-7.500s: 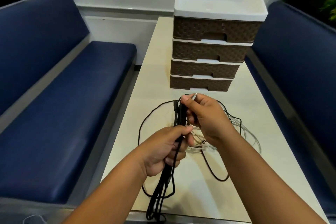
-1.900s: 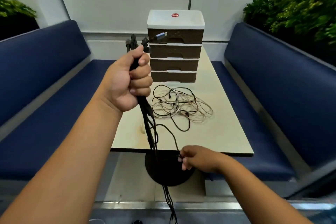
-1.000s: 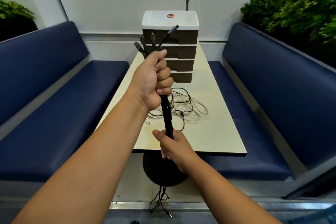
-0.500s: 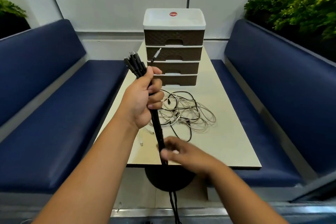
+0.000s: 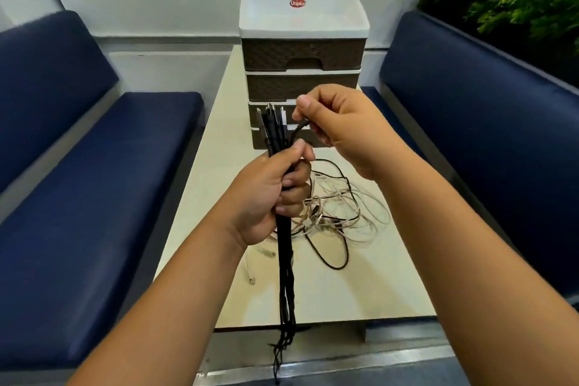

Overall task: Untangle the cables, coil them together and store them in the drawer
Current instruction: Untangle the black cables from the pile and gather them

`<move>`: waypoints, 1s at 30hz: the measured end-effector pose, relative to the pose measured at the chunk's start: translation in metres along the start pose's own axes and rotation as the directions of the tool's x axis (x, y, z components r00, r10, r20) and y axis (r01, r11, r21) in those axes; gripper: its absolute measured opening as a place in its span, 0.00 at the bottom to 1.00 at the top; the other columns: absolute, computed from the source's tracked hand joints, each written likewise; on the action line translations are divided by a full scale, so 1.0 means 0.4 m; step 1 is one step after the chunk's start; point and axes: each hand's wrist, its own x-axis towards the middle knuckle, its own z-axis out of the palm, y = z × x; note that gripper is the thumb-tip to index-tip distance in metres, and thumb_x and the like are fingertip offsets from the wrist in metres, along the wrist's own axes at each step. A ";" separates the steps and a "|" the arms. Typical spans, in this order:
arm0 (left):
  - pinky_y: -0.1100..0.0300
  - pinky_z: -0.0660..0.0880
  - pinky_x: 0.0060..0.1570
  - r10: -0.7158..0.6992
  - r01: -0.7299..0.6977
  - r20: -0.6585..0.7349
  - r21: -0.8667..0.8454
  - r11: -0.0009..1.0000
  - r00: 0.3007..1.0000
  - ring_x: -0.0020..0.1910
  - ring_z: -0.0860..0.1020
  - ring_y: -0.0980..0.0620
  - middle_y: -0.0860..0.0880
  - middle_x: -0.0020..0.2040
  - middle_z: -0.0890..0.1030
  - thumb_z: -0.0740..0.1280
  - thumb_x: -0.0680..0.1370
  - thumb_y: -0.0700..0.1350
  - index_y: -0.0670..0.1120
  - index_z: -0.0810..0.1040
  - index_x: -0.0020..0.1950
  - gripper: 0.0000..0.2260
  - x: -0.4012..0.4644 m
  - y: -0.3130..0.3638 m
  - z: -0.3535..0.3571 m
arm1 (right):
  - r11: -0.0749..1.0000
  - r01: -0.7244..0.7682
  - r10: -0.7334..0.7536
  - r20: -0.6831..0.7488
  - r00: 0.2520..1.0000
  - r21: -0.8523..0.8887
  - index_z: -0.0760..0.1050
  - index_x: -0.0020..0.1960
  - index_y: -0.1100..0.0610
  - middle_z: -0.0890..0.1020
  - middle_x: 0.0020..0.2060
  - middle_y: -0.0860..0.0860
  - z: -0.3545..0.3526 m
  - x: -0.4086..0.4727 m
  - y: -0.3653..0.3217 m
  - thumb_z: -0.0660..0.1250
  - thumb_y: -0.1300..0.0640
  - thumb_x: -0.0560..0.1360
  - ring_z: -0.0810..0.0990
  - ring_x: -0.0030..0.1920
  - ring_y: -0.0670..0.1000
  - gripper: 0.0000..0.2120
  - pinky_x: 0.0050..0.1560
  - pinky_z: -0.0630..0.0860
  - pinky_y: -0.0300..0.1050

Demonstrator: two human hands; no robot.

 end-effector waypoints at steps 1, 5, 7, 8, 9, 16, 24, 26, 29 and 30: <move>0.68 0.51 0.20 -0.006 0.006 -0.003 -0.006 1.000 1.000 0.22 0.54 0.59 0.53 0.28 0.58 0.57 0.83 0.50 0.47 0.73 0.43 0.12 0.014 0.007 -0.016 | 0.998 0.029 -0.029 0.011 1.000 -0.054 0.77 0.49 0.62 0.74 0.33 0.50 0.005 0.016 0.001 0.64 0.56 0.80 0.68 0.32 0.43 0.09 0.34 0.67 0.36; 0.67 0.51 0.21 -0.055 0.055 0.005 0.000 0.998 0.998 0.22 0.54 0.59 0.53 0.29 0.57 0.58 0.80 0.58 0.48 0.74 0.45 0.15 0.057 0.027 -0.067 | 0.963 0.099 -0.076 0.102 0.992 -0.249 0.71 0.57 0.55 0.72 0.34 0.46 0.006 0.084 -0.001 0.63 0.57 0.80 0.70 0.35 0.43 0.06 0.39 0.72 0.42; 0.67 0.50 0.22 -0.067 0.067 0.035 -0.005 0.998 0.997 0.23 0.54 0.59 0.52 0.30 0.57 0.56 0.78 0.61 0.48 0.74 0.47 0.18 0.070 0.034 -0.091 | 0.950 0.100 -0.052 0.166 0.985 -0.296 0.70 0.58 0.55 0.72 0.35 0.49 0.002 0.115 0.000 0.62 0.57 0.81 0.70 0.34 0.45 0.07 0.39 0.72 0.44; 0.66 0.50 0.22 -0.068 0.068 0.052 -0.005 0.998 0.996 0.23 0.53 0.59 0.52 0.30 0.58 0.56 0.78 0.62 0.48 0.74 0.47 0.19 0.075 0.036 -0.100 | 0.944 0.105 -0.044 0.195 0.980 -0.314 0.70 0.58 0.55 0.72 0.35 0.50 0.003 0.126 0.000 0.62 0.57 0.81 0.69 0.34 0.45 0.07 0.38 0.71 0.43; 0.66 0.50 0.22 -0.069 0.070 0.069 -0.004 0.998 0.995 0.23 0.54 0.59 0.52 0.30 0.58 0.55 0.78 0.62 0.48 0.74 0.47 0.19 0.082 0.039 -0.109 | 0.940 0.110 -0.039 0.219 0.975 -0.322 0.69 0.58 0.55 0.72 0.35 0.51 0.008 0.138 0.002 0.62 0.58 0.81 0.69 0.34 0.46 0.07 0.37 0.71 0.43; 0.65 0.47 0.22 -0.134 0.138 0.058 -0.054 0.989 0.989 0.23 0.52 0.59 0.53 0.29 0.55 0.56 0.81 0.60 0.50 0.68 0.36 0.18 0.130 0.041 -0.150 | 0.972 0.057 -0.007 0.214 0.977 -0.229 0.69 0.57 0.61 0.72 0.32 0.48 0.049 0.185 0.041 0.64 0.58 0.80 0.68 0.30 0.42 0.09 0.31 0.67 0.34; 0.68 0.49 0.19 -0.191 0.166 -0.147 -0.167 0.972 0.971 0.19 0.53 0.60 0.55 0.25 0.56 0.57 0.82 0.59 0.51 0.63 0.32 0.21 0.177 0.034 -0.210 | 0.855 -0.400 0.407 -0.050 0.912 -0.329 0.76 0.51 0.58 0.81 0.41 0.54 0.036 0.185 0.347 0.62 0.53 0.81 0.79 0.37 0.50 0.08 0.40 0.75 0.47; 0.68 0.48 0.20 -0.190 0.157 -0.186 -0.175 0.972 0.964 0.19 0.53 0.60 0.55 0.25 0.56 0.57 0.82 0.59 0.51 0.62 0.32 0.21 0.184 0.031 -0.217 | 0.781 -0.439 0.470 -0.045 0.882 -0.444 0.77 0.48 0.59 0.81 0.41 0.55 0.037 0.178 0.444 0.64 0.54 0.79 0.80 0.42 0.55 0.08 0.43 0.75 0.47; 0.68 0.48 0.20 -0.179 0.140 -0.240 -0.172 0.975 0.954 0.20 0.53 0.59 0.55 0.26 0.55 0.57 0.82 0.59 0.51 0.62 0.33 0.21 0.194 0.024 -0.219 | 0.712 -0.408 0.431 -0.103 0.897 -0.571 0.77 0.49 0.58 0.82 0.49 0.57 0.038 0.181 0.545 0.65 0.57 0.78 0.79 0.51 0.59 0.05 0.47 0.72 0.46; 0.68 0.48 0.20 -0.178 0.135 -0.261 -0.175 0.975 0.949 0.20 0.53 0.59 0.55 0.26 0.55 0.57 0.81 0.59 0.51 0.62 0.33 0.20 0.197 0.021 -0.217 | 0.690 -0.415 0.430 -0.126 0.894 -0.592 0.78 0.53 0.57 0.81 0.53 0.57 0.032 0.186 0.567 0.65 0.56 0.78 0.78 0.54 0.60 0.07 0.50 0.73 0.46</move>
